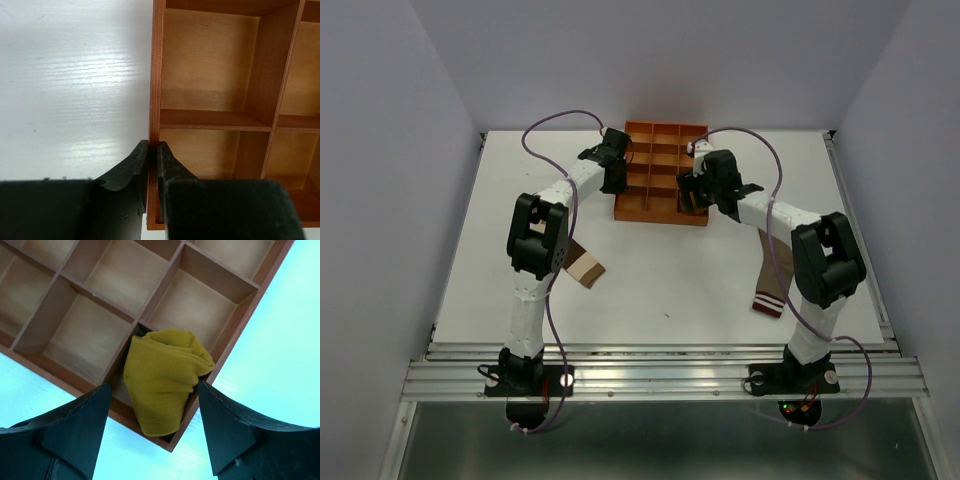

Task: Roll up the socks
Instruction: Place the sock in the storage box.

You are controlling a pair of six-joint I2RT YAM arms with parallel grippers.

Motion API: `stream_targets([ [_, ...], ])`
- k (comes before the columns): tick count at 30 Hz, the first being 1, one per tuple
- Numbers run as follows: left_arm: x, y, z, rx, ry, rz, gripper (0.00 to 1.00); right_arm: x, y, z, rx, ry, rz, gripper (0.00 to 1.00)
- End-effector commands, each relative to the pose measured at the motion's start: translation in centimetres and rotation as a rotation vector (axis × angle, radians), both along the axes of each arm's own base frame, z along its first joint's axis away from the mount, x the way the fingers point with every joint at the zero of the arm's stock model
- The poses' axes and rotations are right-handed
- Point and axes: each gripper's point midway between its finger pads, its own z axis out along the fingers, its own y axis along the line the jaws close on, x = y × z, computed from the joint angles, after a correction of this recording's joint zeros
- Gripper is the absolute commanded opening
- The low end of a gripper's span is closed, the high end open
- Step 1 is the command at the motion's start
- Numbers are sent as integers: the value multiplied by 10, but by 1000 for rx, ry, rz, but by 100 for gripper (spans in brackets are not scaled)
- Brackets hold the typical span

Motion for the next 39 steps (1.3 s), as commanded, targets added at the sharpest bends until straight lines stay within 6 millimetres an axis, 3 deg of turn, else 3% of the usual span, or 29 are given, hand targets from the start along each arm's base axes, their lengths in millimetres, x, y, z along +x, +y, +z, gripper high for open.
stream_targets([
  [1,-10,7,-15,25,52,29,0,22,-2,14,-8,-56,-73,76],
  [14,-10,6,-17,19,57,31,0,23,15,-7,5,-4,12,77],
  [19,-9,5,-16,18,55,30,0,20,21,-23,-5,32,37,64],
  [26,-9,5,-14,15,51,29,0,14,26,-41,-52,54,40,63],
  [30,-9,3,-14,11,52,26,0,8,29,-52,-62,85,45,51],
  [34,-10,3,-15,11,52,26,0,8,25,-62,-82,101,-5,30],
  [36,-10,4,-15,8,53,29,0,8,21,-64,-96,107,-31,24],
  [37,-9,4,-16,8,55,29,0,7,16,-65,-113,114,-49,15],
  [39,-10,3,-15,7,53,29,0,4,13,-68,-147,123,-25,11],
])
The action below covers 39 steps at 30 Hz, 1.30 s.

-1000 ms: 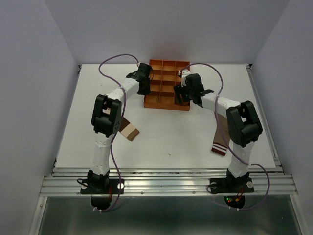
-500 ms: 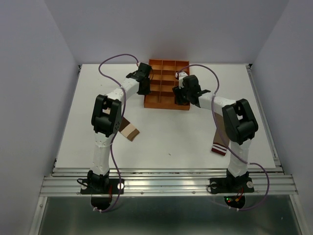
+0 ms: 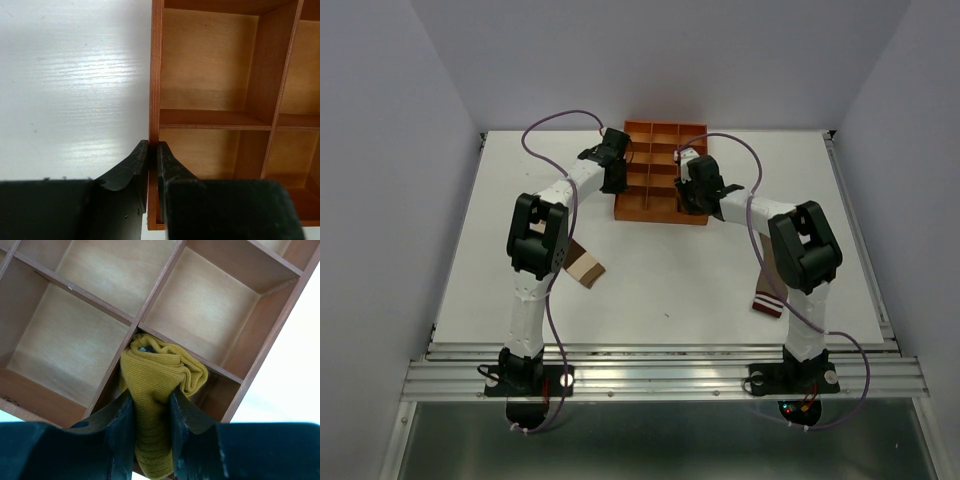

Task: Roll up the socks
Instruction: Place the sock in the storage box.

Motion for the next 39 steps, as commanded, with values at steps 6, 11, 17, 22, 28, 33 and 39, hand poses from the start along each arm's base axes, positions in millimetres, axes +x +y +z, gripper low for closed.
stream_targets([
  [6,-10,4,-16,9,56,29,0,-28,-19,-29,-219,108,123,5],
  [11,-11,4,-17,12,57,26,0,-31,-28,-28,-303,157,164,3],
  [17,-10,4,-16,9,52,23,0,-41,-24,-43,-306,259,195,3],
  [22,-11,3,-17,3,55,17,0,-35,-21,-63,-276,293,169,5],
  [28,-11,1,-17,-2,52,13,0,-31,-18,-61,-243,277,127,28],
  [33,-12,1,-17,-5,55,16,0,-26,-13,-33,-199,213,119,46],
  [39,-12,1,-14,-6,49,23,0,-17,-8,-1,-161,149,106,53],
])
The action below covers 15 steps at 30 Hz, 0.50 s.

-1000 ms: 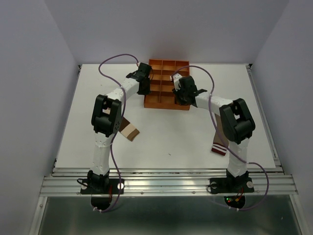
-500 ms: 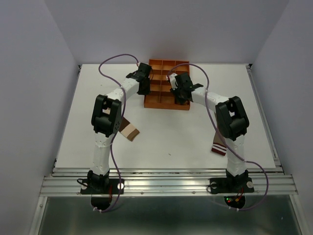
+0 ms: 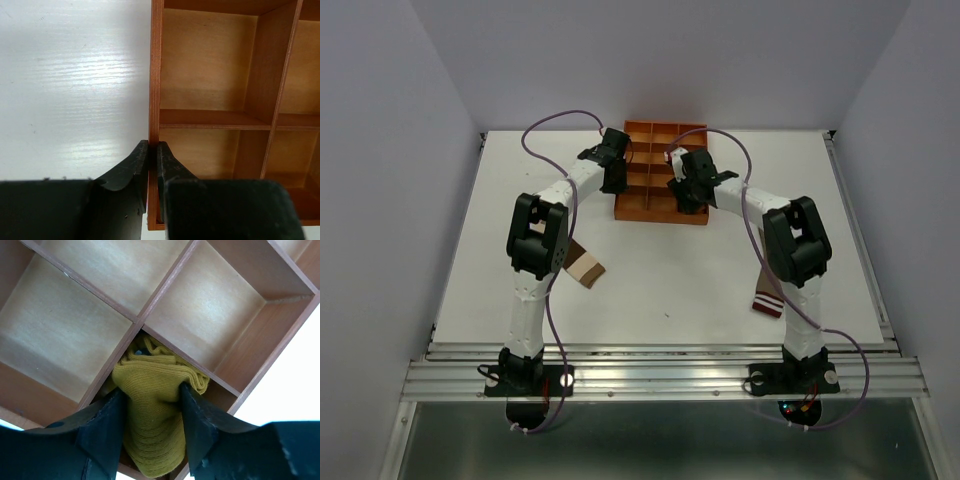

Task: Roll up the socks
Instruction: Place the sock in the storage box.

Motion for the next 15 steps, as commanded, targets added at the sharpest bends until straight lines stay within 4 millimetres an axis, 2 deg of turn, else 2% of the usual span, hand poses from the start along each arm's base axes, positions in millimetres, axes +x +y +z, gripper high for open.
stream_targets([
  [1,-12,2,-12,-3,48,27,0,-16,-1,9,12,42,1,54],
  [3,-12,2,-12,-4,48,28,0,-15,-1,14,17,32,-2,54],
  [7,-11,3,-8,-4,43,36,0,-11,2,40,43,-16,-4,61],
  [15,-10,2,-5,-9,42,50,0,-11,6,80,98,-82,10,65],
])
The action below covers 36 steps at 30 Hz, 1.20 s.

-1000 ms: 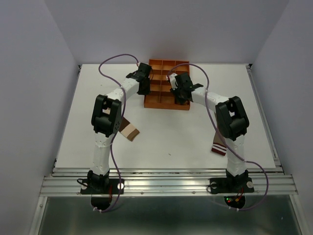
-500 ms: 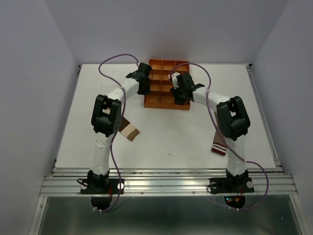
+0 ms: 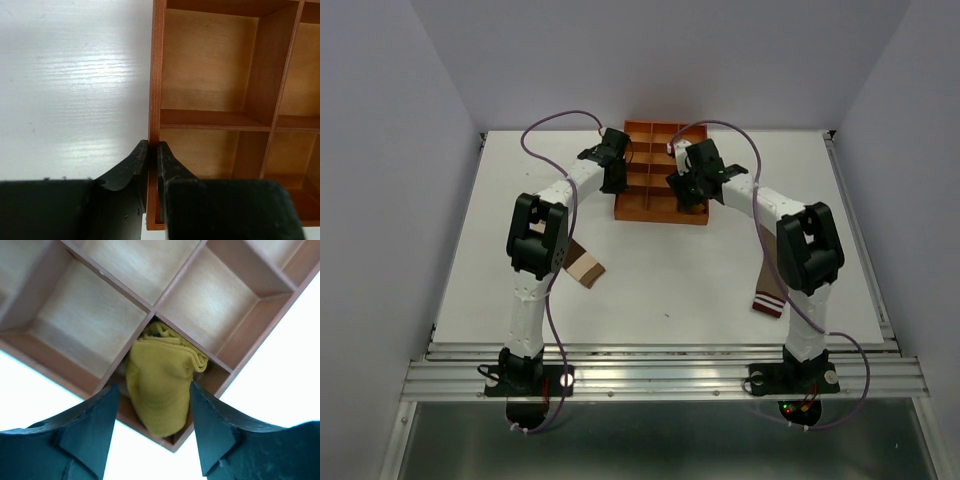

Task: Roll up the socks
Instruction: Place the sock in the storage box.

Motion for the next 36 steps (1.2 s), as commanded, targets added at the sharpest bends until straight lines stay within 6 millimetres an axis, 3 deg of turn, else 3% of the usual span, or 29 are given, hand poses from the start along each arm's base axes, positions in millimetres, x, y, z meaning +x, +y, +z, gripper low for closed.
stream_targets([
  [1,-10,3,-4,-3,40,40,0,-2,6,48,65,-74,2,66],
  [12,-9,1,6,-14,27,50,9,6,-8,113,173,-224,-196,81],
  [13,-9,3,6,-12,29,52,11,10,-17,120,184,-253,-249,84],
  [14,-8,2,8,-16,25,52,13,8,-21,127,186,-272,-260,97],
  [17,-8,2,13,-19,18,56,19,6,-25,139,246,-304,-328,100],
  [25,-4,0,45,-47,-51,56,49,-7,-45,142,294,-344,-471,100],
  [26,-3,0,51,-51,-64,57,58,-8,-47,141,295,-347,-478,100],
  [28,-3,0,57,-52,-77,51,99,-14,-52,142,300,-352,-502,100],
  [31,-3,1,70,-56,-99,51,99,-21,-63,148,308,-380,-552,100],
  [36,-9,7,117,-83,-182,74,99,-44,-87,165,339,-439,-644,100],
])
